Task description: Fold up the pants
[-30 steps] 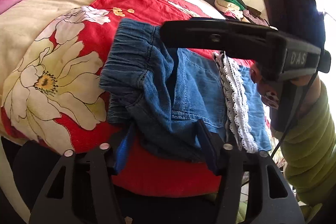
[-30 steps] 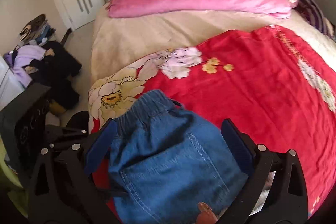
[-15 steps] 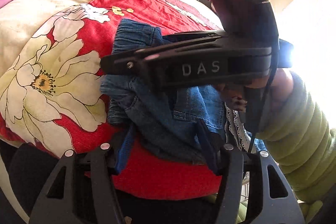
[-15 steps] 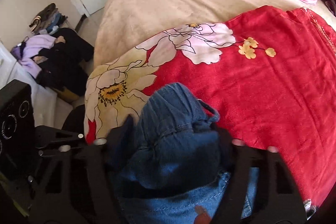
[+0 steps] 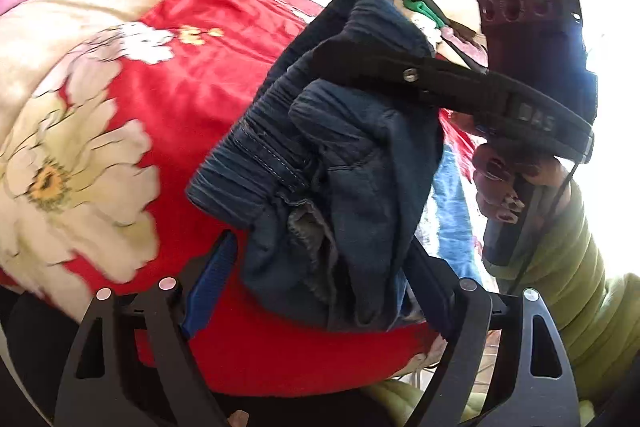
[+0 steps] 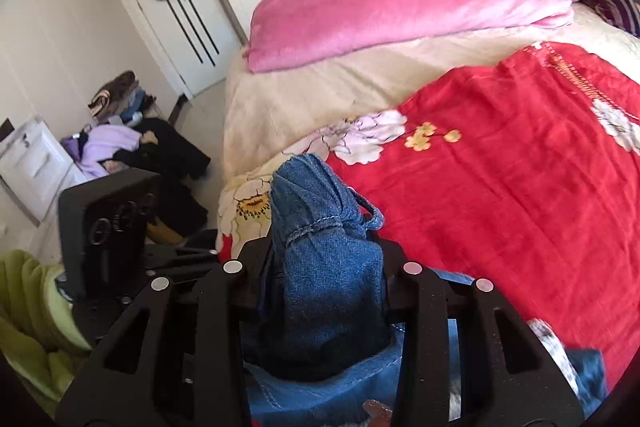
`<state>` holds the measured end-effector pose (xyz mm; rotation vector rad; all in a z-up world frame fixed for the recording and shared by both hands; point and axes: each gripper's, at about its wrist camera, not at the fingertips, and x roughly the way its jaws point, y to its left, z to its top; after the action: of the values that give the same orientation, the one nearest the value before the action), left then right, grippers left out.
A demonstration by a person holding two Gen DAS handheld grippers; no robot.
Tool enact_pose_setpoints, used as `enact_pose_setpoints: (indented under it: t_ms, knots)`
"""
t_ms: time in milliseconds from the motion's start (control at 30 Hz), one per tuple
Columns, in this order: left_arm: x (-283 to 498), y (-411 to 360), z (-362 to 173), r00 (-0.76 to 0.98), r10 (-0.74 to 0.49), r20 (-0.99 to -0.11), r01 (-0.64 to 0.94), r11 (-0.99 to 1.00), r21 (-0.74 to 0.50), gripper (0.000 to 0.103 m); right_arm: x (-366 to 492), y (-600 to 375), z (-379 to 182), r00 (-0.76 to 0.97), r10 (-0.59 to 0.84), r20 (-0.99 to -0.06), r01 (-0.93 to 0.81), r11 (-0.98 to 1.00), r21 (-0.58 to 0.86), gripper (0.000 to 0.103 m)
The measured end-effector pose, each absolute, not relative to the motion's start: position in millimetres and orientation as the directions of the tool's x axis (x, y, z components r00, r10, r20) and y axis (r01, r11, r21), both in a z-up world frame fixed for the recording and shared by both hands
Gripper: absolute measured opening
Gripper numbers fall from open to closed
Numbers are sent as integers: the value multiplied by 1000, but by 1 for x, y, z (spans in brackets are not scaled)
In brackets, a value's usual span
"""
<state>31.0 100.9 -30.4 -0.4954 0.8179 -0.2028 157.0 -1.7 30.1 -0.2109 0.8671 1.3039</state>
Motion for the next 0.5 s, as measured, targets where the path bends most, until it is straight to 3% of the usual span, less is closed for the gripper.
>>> enact_pose_setpoints:
  t_ms: [200, 367, 500]
  knots:
    - [38, 69, -3, 698, -358, -620, 68, 895, -440, 81, 158, -40, 47, 69, 778, -625, -889, 332, 314, 30]
    - [41, 38, 11, 691, -432, -580, 172, 877, -449, 80, 155, -86, 58, 111, 813, -571, -862, 365, 352, 39]
    - [45, -3, 7, 616, -524, -589, 307, 848, -433, 81, 148, -137, 58, 216, 809, -547, -816, 457, 354, 61]
